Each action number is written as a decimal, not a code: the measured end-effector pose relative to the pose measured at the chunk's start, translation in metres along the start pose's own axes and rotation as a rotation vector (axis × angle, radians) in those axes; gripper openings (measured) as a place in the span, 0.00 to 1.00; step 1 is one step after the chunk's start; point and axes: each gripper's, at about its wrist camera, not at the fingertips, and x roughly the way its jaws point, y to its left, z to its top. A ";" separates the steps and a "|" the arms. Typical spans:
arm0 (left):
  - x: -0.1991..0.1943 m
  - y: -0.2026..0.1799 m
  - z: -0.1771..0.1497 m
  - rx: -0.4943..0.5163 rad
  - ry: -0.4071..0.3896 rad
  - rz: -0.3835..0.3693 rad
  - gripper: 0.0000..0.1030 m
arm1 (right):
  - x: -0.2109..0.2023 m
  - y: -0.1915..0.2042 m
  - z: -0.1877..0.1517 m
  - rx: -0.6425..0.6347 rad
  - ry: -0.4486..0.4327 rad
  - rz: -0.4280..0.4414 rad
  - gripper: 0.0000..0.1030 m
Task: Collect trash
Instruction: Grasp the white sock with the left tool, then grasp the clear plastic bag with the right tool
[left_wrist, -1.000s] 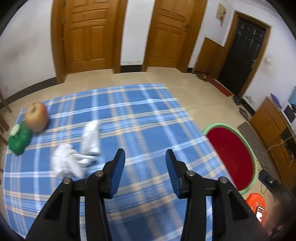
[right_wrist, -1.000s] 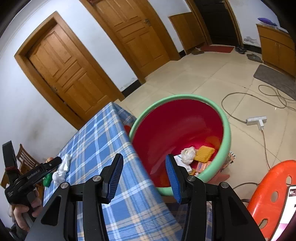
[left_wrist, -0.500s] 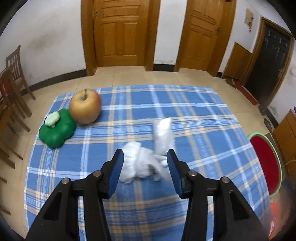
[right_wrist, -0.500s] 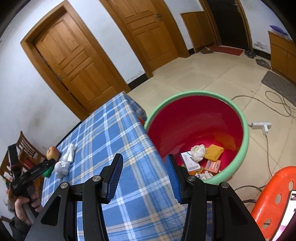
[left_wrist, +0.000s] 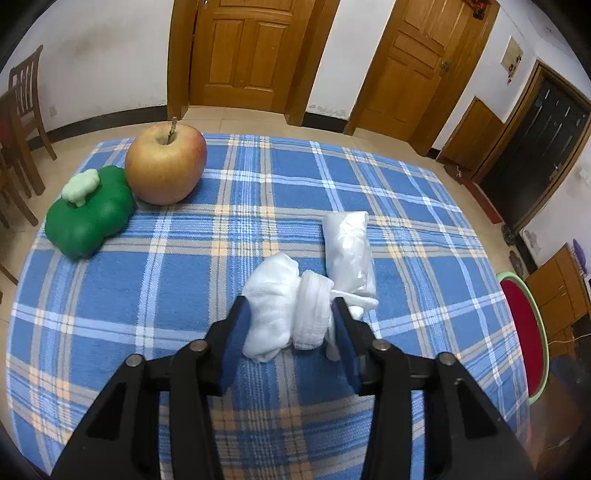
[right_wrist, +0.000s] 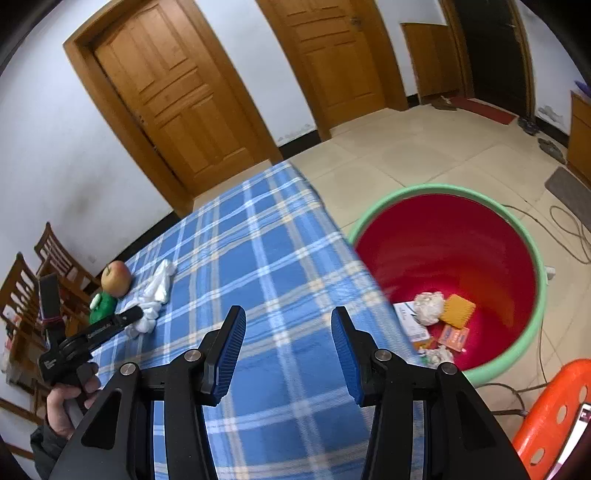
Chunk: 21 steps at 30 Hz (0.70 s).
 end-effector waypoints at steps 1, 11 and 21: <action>0.000 0.001 -0.001 0.000 -0.006 -0.005 0.41 | 0.002 0.003 0.000 -0.005 0.004 0.002 0.48; -0.013 0.011 -0.003 -0.004 -0.088 0.007 0.28 | 0.039 0.046 0.005 -0.060 0.080 0.032 0.48; -0.038 0.039 0.004 -0.064 -0.188 0.117 0.28 | 0.089 0.108 0.009 -0.128 0.148 0.086 0.48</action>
